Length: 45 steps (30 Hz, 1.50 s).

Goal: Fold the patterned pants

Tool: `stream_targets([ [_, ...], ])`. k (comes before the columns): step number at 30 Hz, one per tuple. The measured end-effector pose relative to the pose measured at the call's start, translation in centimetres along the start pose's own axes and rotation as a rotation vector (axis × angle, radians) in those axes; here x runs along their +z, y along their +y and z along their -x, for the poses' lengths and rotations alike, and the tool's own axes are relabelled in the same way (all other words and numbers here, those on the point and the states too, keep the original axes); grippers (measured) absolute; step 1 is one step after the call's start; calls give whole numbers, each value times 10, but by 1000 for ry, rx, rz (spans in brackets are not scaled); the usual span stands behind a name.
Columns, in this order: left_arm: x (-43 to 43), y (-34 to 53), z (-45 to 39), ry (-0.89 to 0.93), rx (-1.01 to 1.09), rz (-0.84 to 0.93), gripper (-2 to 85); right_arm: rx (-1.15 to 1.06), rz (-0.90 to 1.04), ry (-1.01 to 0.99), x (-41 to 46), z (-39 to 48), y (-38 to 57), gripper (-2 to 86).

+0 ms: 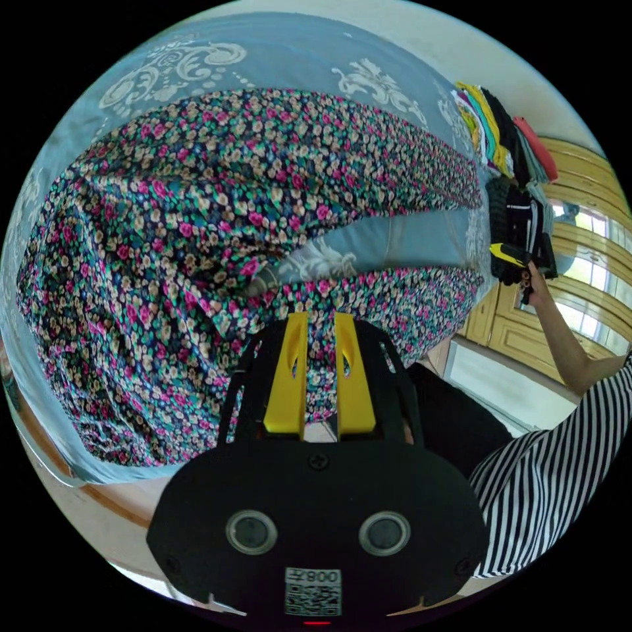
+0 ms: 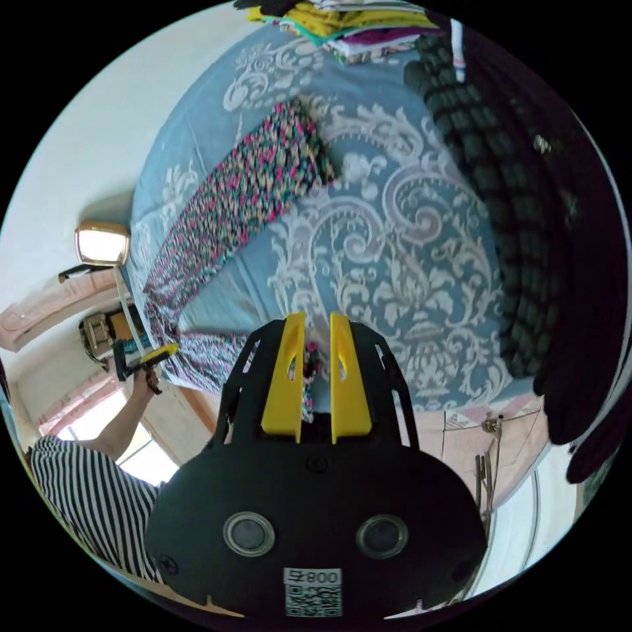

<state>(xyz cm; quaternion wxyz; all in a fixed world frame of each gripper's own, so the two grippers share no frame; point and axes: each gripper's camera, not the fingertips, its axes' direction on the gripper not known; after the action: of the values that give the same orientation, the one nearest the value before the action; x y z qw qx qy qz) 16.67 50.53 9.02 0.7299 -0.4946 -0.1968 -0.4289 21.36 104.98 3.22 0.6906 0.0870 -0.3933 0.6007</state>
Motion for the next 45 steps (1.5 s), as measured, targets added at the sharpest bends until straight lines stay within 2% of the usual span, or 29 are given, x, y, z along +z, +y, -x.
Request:
stream_targets([
  [4,20,-12,-20,-39,43,53,62,21,76,-27,27,-4,26,75],
  [9,49,-29,-49,-173,115,132,33,26,124,35,49,-3,30,56],
  [14,60,-26,-53,-112,87,138,14,57,131,-42,51,-14,50,10],
  [21,53,1,-78,-55,134,122,4,127,-33,-93,-11,-6,136,2],
  [26,48,17,-86,-20,159,132,2,383,-189,-252,-49,-33,215,1],
  [28,50,19,-86,-10,160,130,2,420,-224,-300,-47,-37,224,1],
  [34,69,4,-76,-9,110,71,2,348,-319,-360,-22,-42,151,3],
  [39,98,-16,-61,-48,30,57,4,334,-234,-373,21,-52,66,7],
  [42,108,-12,-56,-65,19,65,7,275,-160,-286,35,-38,42,17],
  [45,108,4,-52,-45,-3,21,10,228,-134,-81,35,-21,46,40],
])
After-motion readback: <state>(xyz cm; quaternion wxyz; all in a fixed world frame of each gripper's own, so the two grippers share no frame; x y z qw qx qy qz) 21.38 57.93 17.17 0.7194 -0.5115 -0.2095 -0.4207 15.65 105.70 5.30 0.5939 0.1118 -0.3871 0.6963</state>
